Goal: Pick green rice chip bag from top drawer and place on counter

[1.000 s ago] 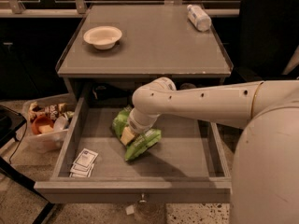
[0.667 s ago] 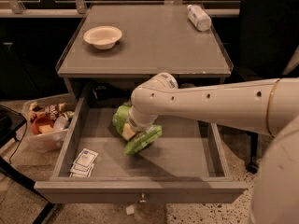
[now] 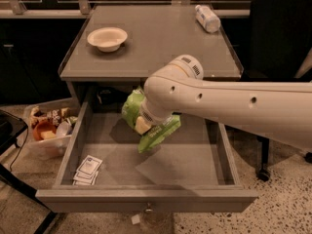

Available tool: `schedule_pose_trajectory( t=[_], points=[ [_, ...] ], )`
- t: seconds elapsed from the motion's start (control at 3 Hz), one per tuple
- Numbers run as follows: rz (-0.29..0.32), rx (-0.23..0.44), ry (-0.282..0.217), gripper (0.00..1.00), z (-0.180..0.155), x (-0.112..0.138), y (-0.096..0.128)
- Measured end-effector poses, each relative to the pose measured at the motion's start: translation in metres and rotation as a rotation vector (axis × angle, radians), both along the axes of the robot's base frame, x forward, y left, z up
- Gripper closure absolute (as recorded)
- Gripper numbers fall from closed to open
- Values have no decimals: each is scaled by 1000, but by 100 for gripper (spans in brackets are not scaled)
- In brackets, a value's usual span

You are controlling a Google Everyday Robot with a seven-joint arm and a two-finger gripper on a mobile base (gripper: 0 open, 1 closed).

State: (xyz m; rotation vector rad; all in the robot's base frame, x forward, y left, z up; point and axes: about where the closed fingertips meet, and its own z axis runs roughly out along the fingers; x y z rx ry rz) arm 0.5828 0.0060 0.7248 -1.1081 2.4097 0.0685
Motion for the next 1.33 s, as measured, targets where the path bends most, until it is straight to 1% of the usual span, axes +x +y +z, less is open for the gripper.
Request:
schedule_pose_trajectory(
  t=[0.33,0.67,1.0,1.33],
  points=[
    [51,-48,-25,100,34,2,-23],
    [108,-71,-69,100,68,16,-39],
    [157,-54,-154,100,112,39,-50],
    [170,-13,-254,100,158,62,-59]
  ],
)
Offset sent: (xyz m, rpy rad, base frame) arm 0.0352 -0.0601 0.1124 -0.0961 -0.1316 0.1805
